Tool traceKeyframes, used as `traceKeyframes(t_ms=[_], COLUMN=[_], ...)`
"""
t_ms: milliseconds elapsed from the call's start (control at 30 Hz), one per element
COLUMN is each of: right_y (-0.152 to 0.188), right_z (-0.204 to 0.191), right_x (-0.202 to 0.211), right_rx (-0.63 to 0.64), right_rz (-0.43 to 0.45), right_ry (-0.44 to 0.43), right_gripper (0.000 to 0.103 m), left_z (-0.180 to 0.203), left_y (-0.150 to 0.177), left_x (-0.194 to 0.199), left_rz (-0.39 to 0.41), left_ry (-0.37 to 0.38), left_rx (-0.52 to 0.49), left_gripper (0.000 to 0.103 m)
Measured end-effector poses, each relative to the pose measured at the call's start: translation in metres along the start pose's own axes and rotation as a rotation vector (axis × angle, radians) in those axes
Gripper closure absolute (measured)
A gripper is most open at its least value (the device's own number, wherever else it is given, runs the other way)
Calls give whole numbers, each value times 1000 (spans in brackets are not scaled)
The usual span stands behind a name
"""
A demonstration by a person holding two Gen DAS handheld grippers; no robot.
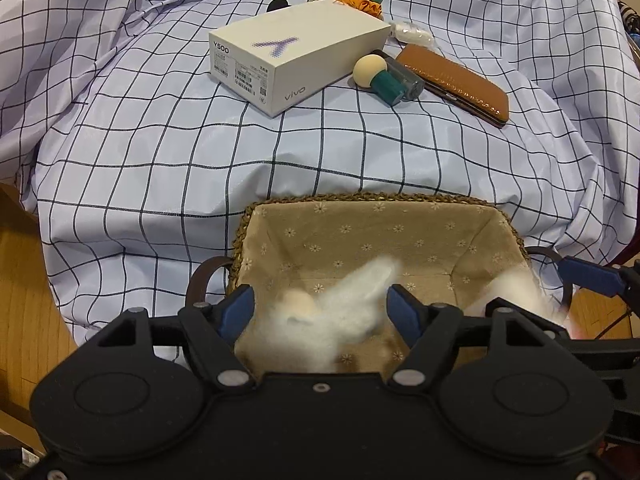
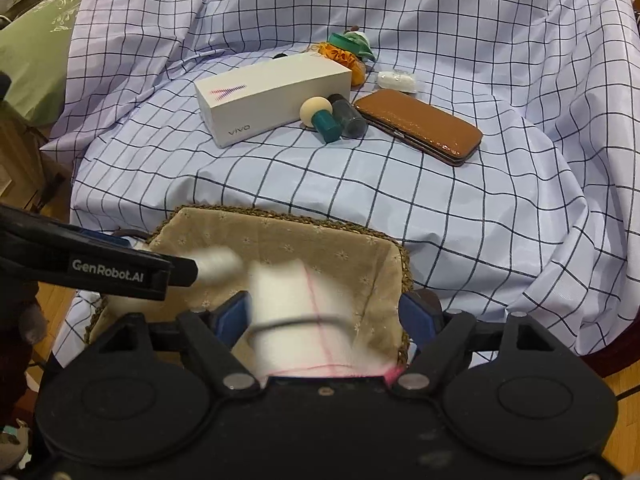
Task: Organize soft objects
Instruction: 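Carry both items to the basket and release them inside, then move both open tools back toward the pile of objects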
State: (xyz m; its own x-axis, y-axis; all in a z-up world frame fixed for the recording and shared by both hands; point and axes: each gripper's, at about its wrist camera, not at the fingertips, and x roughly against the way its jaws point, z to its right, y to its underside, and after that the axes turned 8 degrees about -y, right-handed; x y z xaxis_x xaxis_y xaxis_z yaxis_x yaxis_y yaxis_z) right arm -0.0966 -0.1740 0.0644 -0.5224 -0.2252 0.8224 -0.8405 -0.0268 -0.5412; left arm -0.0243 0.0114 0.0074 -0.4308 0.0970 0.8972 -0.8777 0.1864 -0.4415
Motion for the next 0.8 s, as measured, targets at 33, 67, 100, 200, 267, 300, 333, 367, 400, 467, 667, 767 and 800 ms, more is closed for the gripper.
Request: traceKeyframes(t_ms=[33,67,100,200,267,300,333,367,400,467,667,767,800], right_y=[0,-1,-1,-1,-1,-1,-1,-1,-2,-2,-5,-6,-6], right_z=[0,0,-1,0,1,1,1,2,2,2,3,3,4], right_x=[1,1,1,2,2,2,2,1,1,0,-2,-4,-4], right_rx=[2,5,7,4,1,-1,-4,-6,-9,-14,-25,-33,-37], right_rz=[4,8,12,20,23,24,26,28,30,33,45,48,50], right_ry=[-2,-1,-2,-5,-5,-4,-2,-2,0,6,18,24,26], right_gripper=[22,22,22,22,22,22,22,22,22,22,22,22,22], left_z=[0,0,0,0,0,-1,-1,-1,-1,-1,0,0,-1], left_y=[0,-1,-1,-1,-2,-2,-2,-3,-3,-4,-5,-6,-6], left_x=[0,0,0,0,0,0,0,1,1,1,1,1,1], left_rz=[1,1,2,2,2,3,5,8,11,17,24,31,36], left_ry=[1,0,-3,-8,-12,-14,-16,-17,-19,-23,-31,-36,-38], left_rx=[1,3,3,7,13,16,18,21,22,24,28,34,37], left_gripper=[30,29,28,28,28,28,28,28,28,28,28,28,28])
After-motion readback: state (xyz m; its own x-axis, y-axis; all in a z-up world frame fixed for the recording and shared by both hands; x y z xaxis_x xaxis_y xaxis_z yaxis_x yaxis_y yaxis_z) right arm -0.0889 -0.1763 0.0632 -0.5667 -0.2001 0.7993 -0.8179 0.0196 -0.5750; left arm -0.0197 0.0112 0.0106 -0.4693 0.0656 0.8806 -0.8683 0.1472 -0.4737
